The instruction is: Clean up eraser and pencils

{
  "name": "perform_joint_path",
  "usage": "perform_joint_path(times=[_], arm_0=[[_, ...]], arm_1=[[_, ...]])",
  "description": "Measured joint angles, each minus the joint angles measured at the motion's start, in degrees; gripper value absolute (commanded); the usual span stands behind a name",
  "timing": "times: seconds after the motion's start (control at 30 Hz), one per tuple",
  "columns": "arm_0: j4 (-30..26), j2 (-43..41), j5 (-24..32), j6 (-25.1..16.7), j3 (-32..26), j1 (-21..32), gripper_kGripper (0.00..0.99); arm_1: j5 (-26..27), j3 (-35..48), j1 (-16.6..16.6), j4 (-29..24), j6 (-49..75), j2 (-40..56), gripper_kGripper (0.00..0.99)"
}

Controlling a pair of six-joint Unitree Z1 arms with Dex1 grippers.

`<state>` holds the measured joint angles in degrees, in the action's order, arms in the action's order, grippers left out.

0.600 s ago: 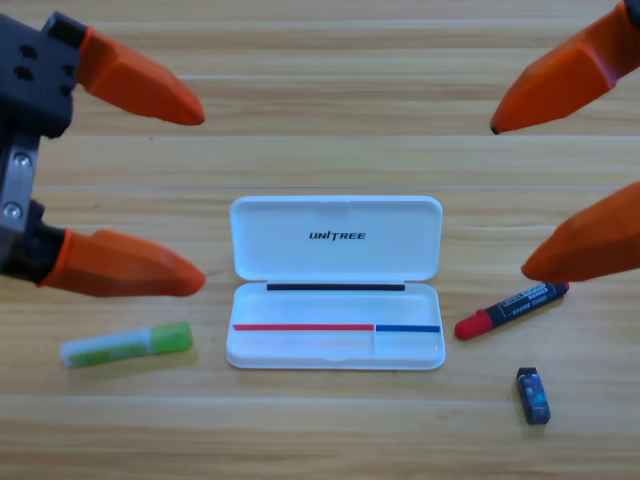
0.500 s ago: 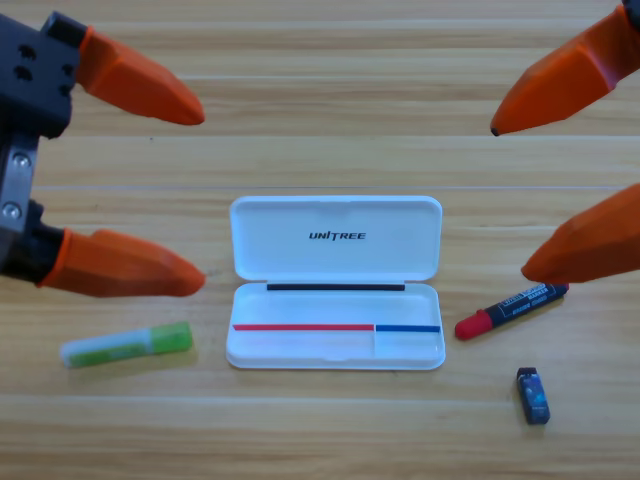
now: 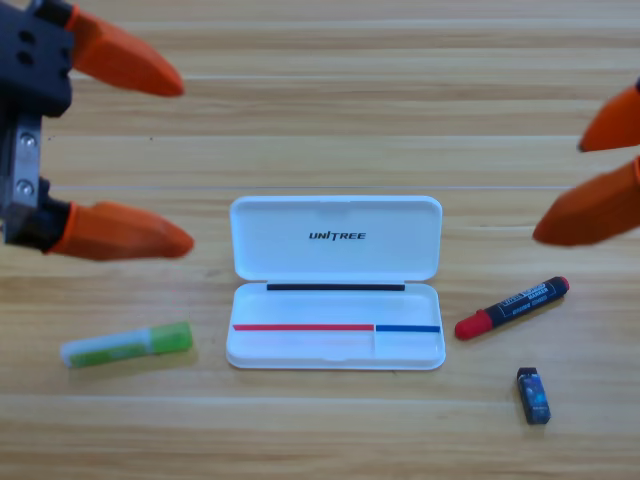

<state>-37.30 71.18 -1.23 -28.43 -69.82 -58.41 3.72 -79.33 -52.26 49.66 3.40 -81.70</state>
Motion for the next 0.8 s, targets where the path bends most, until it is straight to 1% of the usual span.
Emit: perform_joint_path(times=[0.1, 0.2, 0.3, 0.37, 0.47, 0.57, 0.63, 0.73, 0.8], arm_0=[[-0.2, 0.0, -6.0, -4.7, 1.6, 0.0, 0.980], [-0.8, -0.1, -10.9, -9.2, 6.3, 0.0, 0.979], [-0.8, 0.0, -14.0, -10.8, 9.6, 0.2, 0.979], [-0.8, 0.0, -14.3, -12.5, 11.1, 1.2, 0.979], [-0.7, 0.0, -14.5, -13.6, 13.9, 2.8, 0.977], [1.4, 0.1, -14.7, -14.8, 18.4, 4.5, 0.977], [2.0, 1.0, -14.7, -15.7, 19.9, 5.2, 0.977], [2.1, 3.3, -14.6, -17.2, 20.2, 6.0, 0.979], [2.1, 5.0, -14.5, -18.6, 19.9, 6.5, 0.979]], arm_1=[[-5.9, 1.1, 0.0, 0.0, -7.7, -0.3, 0.977], [-9.9, 3.8, 0.0, 0.0, -14.7, -1.1, 0.977], [-10.3, 5.9, 0.0, 0.1, -22.2, -3.8, 0.976], [-10.3, 7.2, 0.0, 0.2, -23.5, -6.0, 0.976], [-10.3, 8.9, 0.0, 0.3, -24.8, -9.5, 0.976], [-10.3, 9.1, 0.0, 0.2, -29.4, -13.4, 0.956], [-9.4, 9.3, 0.0, -0.1, -31.9, -16.0, 0.940], [-6.6, 10.9, -0.1, -2.2, -33.5, -19.5, 0.919], [-5.9, 12.0, -0.1, -5.3, -34.1, -22.0, 0.885]])
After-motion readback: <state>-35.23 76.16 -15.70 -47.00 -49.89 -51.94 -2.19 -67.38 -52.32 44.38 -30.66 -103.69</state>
